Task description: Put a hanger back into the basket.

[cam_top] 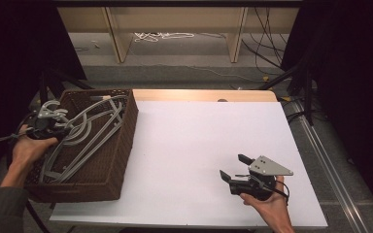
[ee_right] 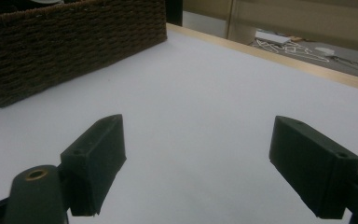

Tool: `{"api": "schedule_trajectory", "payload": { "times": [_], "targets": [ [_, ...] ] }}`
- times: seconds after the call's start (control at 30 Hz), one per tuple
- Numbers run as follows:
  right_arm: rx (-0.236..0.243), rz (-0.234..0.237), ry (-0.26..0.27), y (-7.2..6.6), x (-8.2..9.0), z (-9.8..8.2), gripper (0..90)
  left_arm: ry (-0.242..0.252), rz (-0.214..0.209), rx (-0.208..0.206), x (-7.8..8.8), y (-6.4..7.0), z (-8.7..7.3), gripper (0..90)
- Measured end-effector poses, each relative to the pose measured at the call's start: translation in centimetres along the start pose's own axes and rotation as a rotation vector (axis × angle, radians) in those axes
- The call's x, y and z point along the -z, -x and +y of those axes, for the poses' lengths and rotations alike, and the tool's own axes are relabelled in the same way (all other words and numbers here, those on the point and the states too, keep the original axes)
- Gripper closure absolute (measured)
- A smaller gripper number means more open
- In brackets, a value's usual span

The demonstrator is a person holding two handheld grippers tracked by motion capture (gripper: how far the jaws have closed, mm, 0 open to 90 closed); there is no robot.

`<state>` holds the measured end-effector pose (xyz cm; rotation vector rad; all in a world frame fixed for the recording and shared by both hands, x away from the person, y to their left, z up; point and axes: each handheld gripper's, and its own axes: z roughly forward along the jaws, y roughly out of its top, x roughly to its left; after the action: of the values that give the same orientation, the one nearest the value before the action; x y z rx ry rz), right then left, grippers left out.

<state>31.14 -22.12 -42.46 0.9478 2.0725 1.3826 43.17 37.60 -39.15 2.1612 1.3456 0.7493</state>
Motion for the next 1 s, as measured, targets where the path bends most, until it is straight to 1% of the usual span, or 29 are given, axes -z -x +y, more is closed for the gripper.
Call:
{"api": "schedule_trajectory", "payload": {
  "times": [0.03, 0.07, 0.1, 0.13, 0.17, 0.2, 0.23, 0.27, 0.3, 0.33, 0.37, 0.4, 0.43, 0.47, 0.5, 0.53, 0.57, 0.6, 0.63, 0.67, 0.7, 0.73, 0.77, 0.8, 0.83, 0.87, 0.9, 0.93, 1.0],
  "targets": [
    [0.001, 0.000, -0.002, 0.0, 0.0, 0.0, 19.2, 0.000, 0.000, 0.000, 0.0, 0.0, 0.0, 81.5],
    [0.002, 0.000, -0.002, 0.0, 0.0, 0.0, 19.2, -0.004, -0.001, -0.010, -0.1, 0.1, 0.0, 81.4],
    [0.001, 0.002, -0.003, 0.0, 0.0, 0.0, 19.2, -0.011, 0.013, -0.020, -0.5, 0.6, 0.2, 81.4],
    [0.001, 0.002, -0.003, 0.0, 0.0, 0.0, 19.2, -0.011, 0.013, -0.020, -0.5, 0.6, 0.2, 81.3],
    [0.001, -0.001, -0.018, 0.0, 0.2, 0.0, 19.2, -0.023, 0.010, -0.038, -0.8, 0.9, 0.2, 81.2],
    [0.001, -0.001, -0.018, 0.0, 0.2, 0.0, 19.2, -0.023, 0.010, -0.038, -0.8, 0.9, 0.2, 81.2],
    [-0.012, 0.008, -0.011, -0.1, 0.0, 0.0, 19.3, -0.030, 0.007, -0.039, -1.1, 1.0, 0.2, 81.2],
    [-0.018, 0.019, -0.004, -0.1, -0.1, -0.1, 19.2, -0.037, 0.014, -0.040, -1.3, 1.1, 0.1, 81.2],
    [-0.013, 0.015, -0.009, -0.1, 0.0, -0.1, 19.2, -0.035, 0.013, -0.032, -1.4, 1.1, 0.1, 81.1],
    [0.001, 0.007, -0.012, 0.0, 0.0, 0.0, 19.2, -0.036, 0.008, -0.034, -1.7, 1.2, 0.1, 81.1],
    [-0.003, 0.011, 0.005, 0.0, -0.2, -0.1, 19.3, -0.043, 0.015, -0.042, -1.8, 1.3, 0.0, 81.0],
    [-0.003, 0.011, 0.005, 0.0, -0.2, -0.1, 19.3, -0.043, 0.015, -0.042, -1.8, 1.3, 0.0, 80.6],
    [0.000, 0.011, 0.003, 0.0, -0.1, -0.1, 19.2, -0.047, 0.024, -0.038, -2.0, 1.4, 0.0, 79.9],
    [0.002, 0.005, -0.006, 0.0, 0.0, -0.1, 19.3, -0.044, 0.028, -0.029, -2.0, 1.3, 0.0, 78.7],
    [-0.010, 0.009, -0.013, 0.0, 0.0, 0.0, 19.2, -0.050, 0.028, -0.034, -1.9, 1.2, 0.0, 77.6],
    [-0.013, 0.010, -0.013, 0.0, 0.0, 0.0, 19.2, -0.043, 0.032, -0.014, -1.8, 1.2, -0.1, 75.4],
    [-0.017, 0.012, -0.014, -0.1, 0.1, 0.0, 19.2, -0.035, 0.040, 0.005, -1.7, 1.1, -0.1, 71.3],
    [-0.017, 0.012, -0.014, -0.1, 0.1, 0.0, 19.2, -0.035, 0.040, 0.005, -1.7, 1.1, -0.1, 67.1],
    [-0.014, 0.010, -0.014, -0.1, 0.0, 0.0, 19.2, -0.032, 0.044, 0.015, -1.6, 1.0, -0.1, 64.5],
    [-0.014, 0.010, -0.014, -0.1, 0.0, 0.0, 19.2, -0.027, 0.046, 0.033, -1.3, 0.8, -0.1, 64.5],
    [-0.012, 0.010, -0.013, -0.1, 0.0, 0.0, 19.3, -0.010, 0.086, 0.066, -0.8, 0.7, -0.1, 57.4],
    [-0.008, 0.007, -0.010, 0.0, 0.0, 0.0, 19.2, 0.004, 0.106, 0.070, -0.4, 0.6, 0.0, 53.9],
    [-0.008, 0.007, -0.010, 0.0, 0.0, 0.0, 19.2, 0.004, 0.106, 0.070, -0.4, 0.6, 0.0, 51.5],
    [0.001, 0.004, -0.006, 0.0, 0.0, 0.0, 19.2, 0.019, 0.103, 0.074, -0.1, 0.6, 0.1, 49.5],
    [-0.001, 0.003, -0.006, 0.0, 0.0, -0.1, 19.2, 0.031, 0.096, 0.094, 0.2, 0.7, 0.2, 47.3],
    [-0.013, 0.008, -0.014, 0.0, 0.0, 0.0, 19.2, 0.031, 0.096, 0.105, 0.5, 0.8, 0.2, 45.4],
    [-0.013, 0.008, -0.013, 0.0, 0.0, 0.0, 19.2, 0.039, 0.104, 0.116, 0.8, 0.9, 0.3, 44.2],
    [-0.001, 0.002, -0.004, 0.0, 0.0, 0.0, 19.2, 0.050, 0.105, 0.123, 1.1, 0.9, 0.4, 43.6],
    [0.000, 0.003, -0.005, 0.0, 0.0, 0.0, 19.2, 0.066, 0.106, 0.135, 1.4, 0.8, 0.5, 42.2]
  ]
}}
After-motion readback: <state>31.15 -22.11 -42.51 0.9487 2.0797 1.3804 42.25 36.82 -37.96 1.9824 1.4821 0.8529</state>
